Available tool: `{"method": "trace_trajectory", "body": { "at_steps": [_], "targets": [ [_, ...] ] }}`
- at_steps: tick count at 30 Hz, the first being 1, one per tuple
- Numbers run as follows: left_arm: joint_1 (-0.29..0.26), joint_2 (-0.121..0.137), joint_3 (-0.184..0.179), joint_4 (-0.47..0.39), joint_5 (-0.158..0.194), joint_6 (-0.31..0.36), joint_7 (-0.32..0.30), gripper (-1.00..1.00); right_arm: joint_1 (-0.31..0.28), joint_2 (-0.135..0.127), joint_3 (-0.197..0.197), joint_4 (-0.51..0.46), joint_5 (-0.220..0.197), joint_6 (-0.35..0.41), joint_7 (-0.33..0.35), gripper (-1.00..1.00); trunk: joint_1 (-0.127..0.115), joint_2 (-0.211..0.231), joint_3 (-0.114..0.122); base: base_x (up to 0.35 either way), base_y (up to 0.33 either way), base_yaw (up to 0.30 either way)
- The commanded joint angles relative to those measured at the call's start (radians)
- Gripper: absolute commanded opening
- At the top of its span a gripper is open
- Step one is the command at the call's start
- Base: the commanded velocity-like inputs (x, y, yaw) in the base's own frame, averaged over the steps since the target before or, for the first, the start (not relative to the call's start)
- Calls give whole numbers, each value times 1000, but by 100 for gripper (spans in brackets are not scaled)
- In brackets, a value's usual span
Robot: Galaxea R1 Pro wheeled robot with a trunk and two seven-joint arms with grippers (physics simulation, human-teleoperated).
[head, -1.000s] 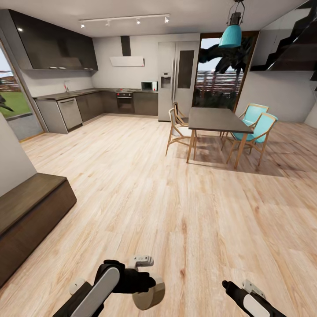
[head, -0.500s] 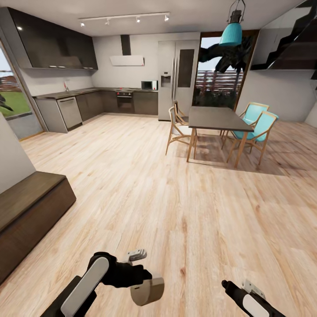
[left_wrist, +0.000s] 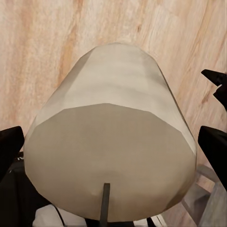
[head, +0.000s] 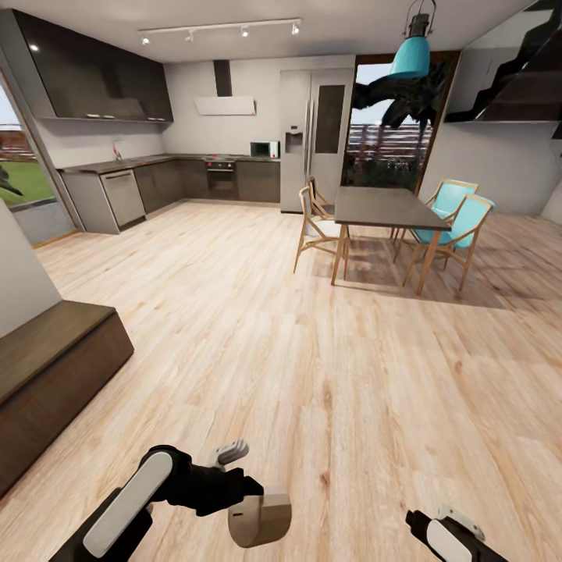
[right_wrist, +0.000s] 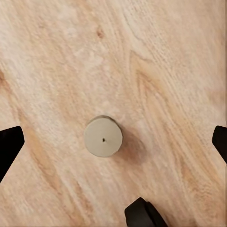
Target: Place each of the two pumpkins and all three candles from the living room inside a cabinet in the living room (use any cabinet), then make sure every cabinet is closed, and position the cauldron so it is next to a table in the living room.
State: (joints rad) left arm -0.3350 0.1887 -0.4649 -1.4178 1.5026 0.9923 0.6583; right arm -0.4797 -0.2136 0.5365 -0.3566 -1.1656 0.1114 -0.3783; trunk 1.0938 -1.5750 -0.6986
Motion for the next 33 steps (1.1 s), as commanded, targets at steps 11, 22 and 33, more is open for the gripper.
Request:
{"method": "trace_trajectory", "body": {
  "at_steps": [11, 22, 33],
  "targets": [
    [-1, 1, -1, 0, 19, -1, 11, -100, -1, -1, 7, -7, 0, 5, -9, 100, 42, -78, -35, 0, 0, 0],
    [-1, 0, -1, 0, 18, -1, 11, -100, -1, -2, 7, -7, 0, 0, 34, 100, 84, -155, -70, 0, 0, 0],
    [-3, 35, 21, 25, -49, -5, 23, -100, -16, 4, 8, -29, 9, 0, 62, 100, 100, -183, -82, 0, 0, 0]
  ]
}}
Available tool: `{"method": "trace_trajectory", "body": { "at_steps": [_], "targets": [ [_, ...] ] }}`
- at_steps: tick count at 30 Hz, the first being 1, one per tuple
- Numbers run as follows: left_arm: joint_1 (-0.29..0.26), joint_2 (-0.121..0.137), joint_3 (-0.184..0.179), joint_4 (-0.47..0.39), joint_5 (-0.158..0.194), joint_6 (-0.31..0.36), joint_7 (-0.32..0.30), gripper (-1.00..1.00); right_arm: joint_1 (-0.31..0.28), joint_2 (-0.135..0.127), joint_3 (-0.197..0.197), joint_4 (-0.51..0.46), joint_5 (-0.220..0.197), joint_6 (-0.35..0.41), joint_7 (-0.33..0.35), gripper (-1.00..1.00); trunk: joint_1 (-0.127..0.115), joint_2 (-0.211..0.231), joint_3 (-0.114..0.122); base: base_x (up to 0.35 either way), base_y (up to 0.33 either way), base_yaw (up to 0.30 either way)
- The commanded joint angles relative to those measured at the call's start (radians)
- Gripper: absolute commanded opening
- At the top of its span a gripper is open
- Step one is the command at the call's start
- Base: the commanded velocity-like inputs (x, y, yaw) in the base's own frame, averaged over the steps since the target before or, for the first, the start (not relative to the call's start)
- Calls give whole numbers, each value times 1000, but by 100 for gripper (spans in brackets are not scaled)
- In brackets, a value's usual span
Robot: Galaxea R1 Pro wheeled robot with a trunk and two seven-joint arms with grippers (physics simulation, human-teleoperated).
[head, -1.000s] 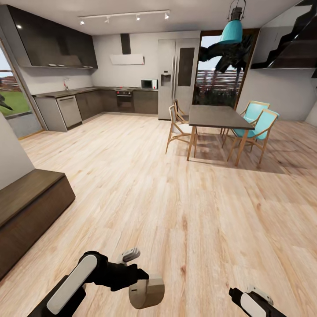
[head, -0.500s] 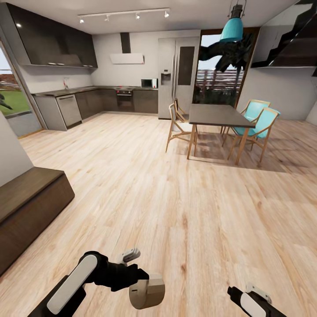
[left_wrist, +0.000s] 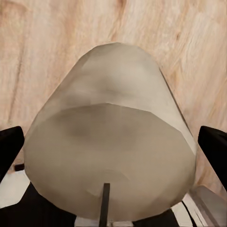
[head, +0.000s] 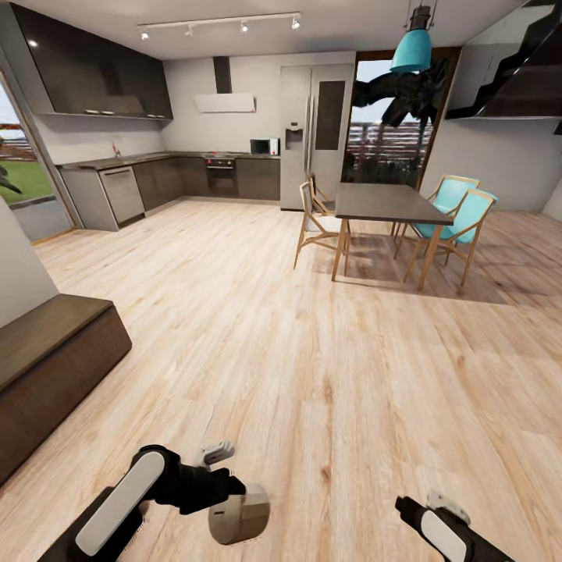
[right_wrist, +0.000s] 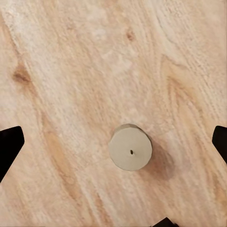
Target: Place each of the two pumpkins and all three candles from the living room inside a cabinet in the living room (use any cabinet), then make sure every cabinet is closed, and position the cauldron so it is next to a table in the living room.
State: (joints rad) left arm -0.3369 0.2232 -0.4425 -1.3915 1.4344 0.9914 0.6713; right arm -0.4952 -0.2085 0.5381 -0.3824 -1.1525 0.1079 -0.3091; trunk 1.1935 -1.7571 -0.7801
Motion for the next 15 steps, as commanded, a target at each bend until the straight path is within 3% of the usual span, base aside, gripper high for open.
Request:
{"method": "trace_trajectory", "body": {
  "at_steps": [1, 6, 11, 15],
  "targets": [
    [-1, 7, 4, 1, 5, -4, 9, -100, -1, -1, 7, -3, -9, 3, -5, 100, 0, 0, -1, 0, 0, 0],
    [-2, 35, 33, 3, -15, -4, 11, -100, -1, -2, 6, -3, -11, 3, -1, 100, 0, 0, -1, 0, 0, 0],
    [-3, 64, 49, 3, -83, -5, 14, -100, -1, -2, 6, -3, -12, 3, -1, 100, 11, -21, -10, 0, 0, 0],
    [-3, 59, 47, 3, -129, -7, 18, -100, 0, -2, 6, -3, -12, 6, 1, 100, 27, -49, -23, 0, 0, 0]
  ]
}}
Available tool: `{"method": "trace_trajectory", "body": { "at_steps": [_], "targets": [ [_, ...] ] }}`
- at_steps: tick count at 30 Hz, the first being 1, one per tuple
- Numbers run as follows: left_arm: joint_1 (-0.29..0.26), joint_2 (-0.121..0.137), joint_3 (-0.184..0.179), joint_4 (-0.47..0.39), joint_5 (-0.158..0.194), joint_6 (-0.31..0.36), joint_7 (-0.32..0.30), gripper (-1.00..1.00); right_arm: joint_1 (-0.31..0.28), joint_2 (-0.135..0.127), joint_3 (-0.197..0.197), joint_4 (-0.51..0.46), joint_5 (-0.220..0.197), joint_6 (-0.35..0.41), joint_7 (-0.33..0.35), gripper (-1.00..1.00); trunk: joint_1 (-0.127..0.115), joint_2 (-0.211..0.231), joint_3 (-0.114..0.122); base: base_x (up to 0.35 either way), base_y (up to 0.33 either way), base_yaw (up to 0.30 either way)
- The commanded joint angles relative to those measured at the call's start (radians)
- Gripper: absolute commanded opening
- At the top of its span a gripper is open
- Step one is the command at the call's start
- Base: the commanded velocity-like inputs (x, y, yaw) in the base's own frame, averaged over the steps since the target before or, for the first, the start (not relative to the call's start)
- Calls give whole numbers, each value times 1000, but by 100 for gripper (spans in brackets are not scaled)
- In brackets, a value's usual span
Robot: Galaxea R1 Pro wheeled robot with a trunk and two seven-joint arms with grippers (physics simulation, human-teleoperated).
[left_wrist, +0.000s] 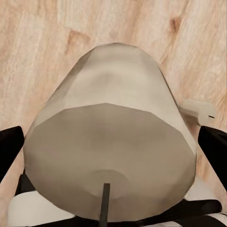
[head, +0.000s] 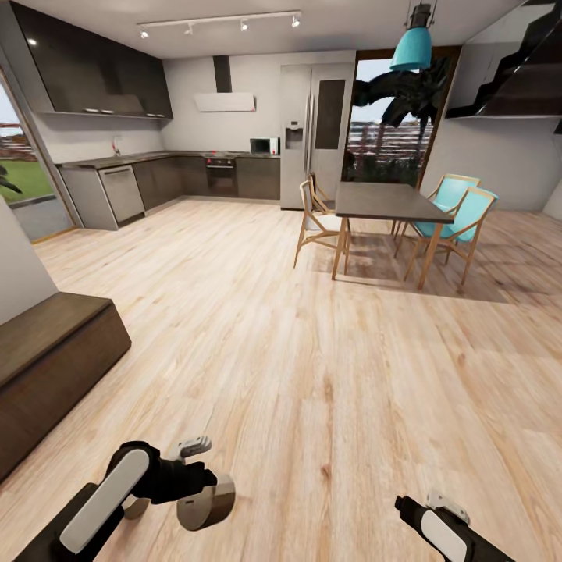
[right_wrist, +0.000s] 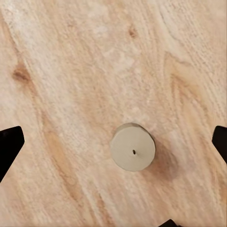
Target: Place each of the two pumpkins and all three candles from the living room inside a cabinet in the living room (use any cabinet), then make sure every cabinet is closed, and position the cauldron so it is next to a table in the living room.
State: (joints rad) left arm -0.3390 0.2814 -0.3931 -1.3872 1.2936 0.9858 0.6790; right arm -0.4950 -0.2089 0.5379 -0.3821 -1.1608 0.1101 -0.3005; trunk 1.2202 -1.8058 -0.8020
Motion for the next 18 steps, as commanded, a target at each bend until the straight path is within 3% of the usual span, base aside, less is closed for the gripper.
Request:
{"method": "trace_trajectory", "body": {
  "at_steps": [1, 10, 18],
  "targets": [
    [-1, 0, -2, -1, 4, -2, 11, -100, -1, -1, 7, -3, -3, 4, -7, 100, 4, -8, -4, 0, 0, 0],
    [0, -5, -17, -2, -38, -5, 14, -100, -1, 1, 5, -4, -3, 8, -8, 100, 38, -71, -32, 0, 0, 0],
    [0, -8, -15, -4, -43, -6, 2, -100, -1, 2, 5, -4, -3, 10, -8, 100, 69, -127, -57, 0, 0, 0]
  ]
}}
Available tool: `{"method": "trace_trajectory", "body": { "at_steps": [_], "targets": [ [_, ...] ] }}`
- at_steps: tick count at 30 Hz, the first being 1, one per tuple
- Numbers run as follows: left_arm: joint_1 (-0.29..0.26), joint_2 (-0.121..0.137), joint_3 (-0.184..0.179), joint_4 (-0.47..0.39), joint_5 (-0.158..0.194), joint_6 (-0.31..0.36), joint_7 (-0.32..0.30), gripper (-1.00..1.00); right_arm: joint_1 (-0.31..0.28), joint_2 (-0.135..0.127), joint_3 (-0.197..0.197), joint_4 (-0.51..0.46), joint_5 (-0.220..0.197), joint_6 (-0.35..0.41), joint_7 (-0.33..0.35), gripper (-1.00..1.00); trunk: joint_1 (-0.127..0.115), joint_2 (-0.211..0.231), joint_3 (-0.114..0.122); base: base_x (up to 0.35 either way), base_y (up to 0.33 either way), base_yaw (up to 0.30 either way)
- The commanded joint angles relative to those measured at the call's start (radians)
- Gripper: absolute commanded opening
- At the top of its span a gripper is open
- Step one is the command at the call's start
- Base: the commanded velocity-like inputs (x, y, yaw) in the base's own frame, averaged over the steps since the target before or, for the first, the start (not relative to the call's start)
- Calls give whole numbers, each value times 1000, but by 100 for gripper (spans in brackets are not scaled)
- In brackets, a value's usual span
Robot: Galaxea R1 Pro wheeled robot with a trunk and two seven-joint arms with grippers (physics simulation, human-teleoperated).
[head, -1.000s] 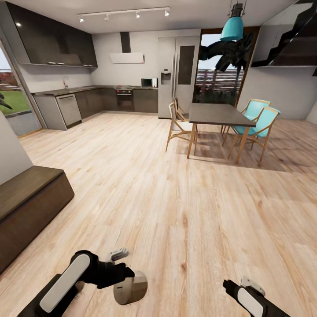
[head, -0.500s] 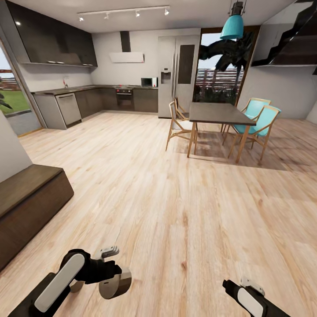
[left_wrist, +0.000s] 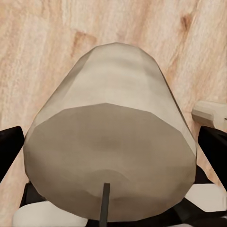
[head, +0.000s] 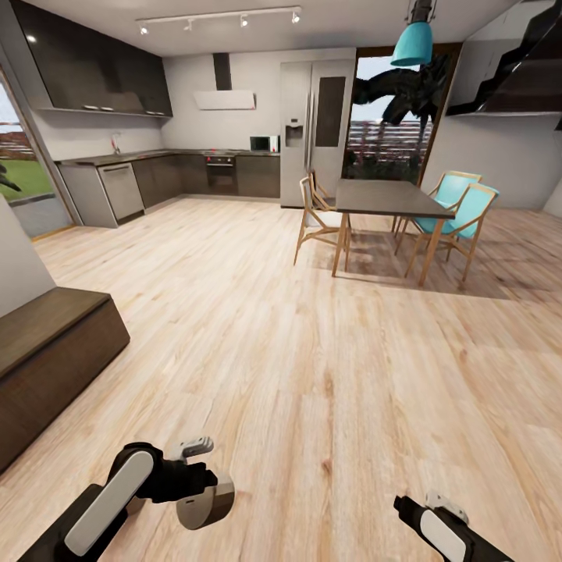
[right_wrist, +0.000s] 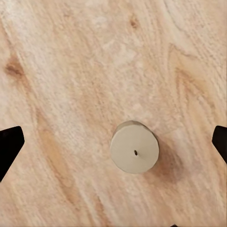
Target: Place each of the two pumpkins and all three candles from the living room inside a cabinet in the living room (use any cabinet), then make sure every cabinet is closed, and position the cauldron so it is next to a table in the living room.
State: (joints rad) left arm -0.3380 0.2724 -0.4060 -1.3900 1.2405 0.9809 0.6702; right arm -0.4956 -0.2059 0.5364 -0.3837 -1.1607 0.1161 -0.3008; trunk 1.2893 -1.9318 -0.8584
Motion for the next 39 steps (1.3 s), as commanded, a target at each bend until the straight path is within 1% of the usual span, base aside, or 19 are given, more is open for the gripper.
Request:
{"method": "trace_trajectory", "body": {
  "at_steps": [1, 3, 30, 39],
  "targets": [
    [-1, 1, -2, -1, 10, -1, 9, -100, 0, -1, 7, -3, -4, 4, -7, 100, 4, -8, -4, 0, 0, 0],
    [-1, 1, 4, -1, 11, 1, 6, -100, 0, -1, 7, -3, -4, 5, -7, 100, 11, -22, -10, 0, 0, 0],
    [-1, 1, 3, -4, 14, 4, 0, -100, -1, -1, 7, -5, -4, 5, -7, 100, 115, -211, -95, 0, 0, 0],
    [-1, 2, 4, -7, 15, 5, -1, -100, 0, -3, 8, -28, -4, 5, -7, 100, 149, -274, -123, 0, 0, 0]
  ]
}}
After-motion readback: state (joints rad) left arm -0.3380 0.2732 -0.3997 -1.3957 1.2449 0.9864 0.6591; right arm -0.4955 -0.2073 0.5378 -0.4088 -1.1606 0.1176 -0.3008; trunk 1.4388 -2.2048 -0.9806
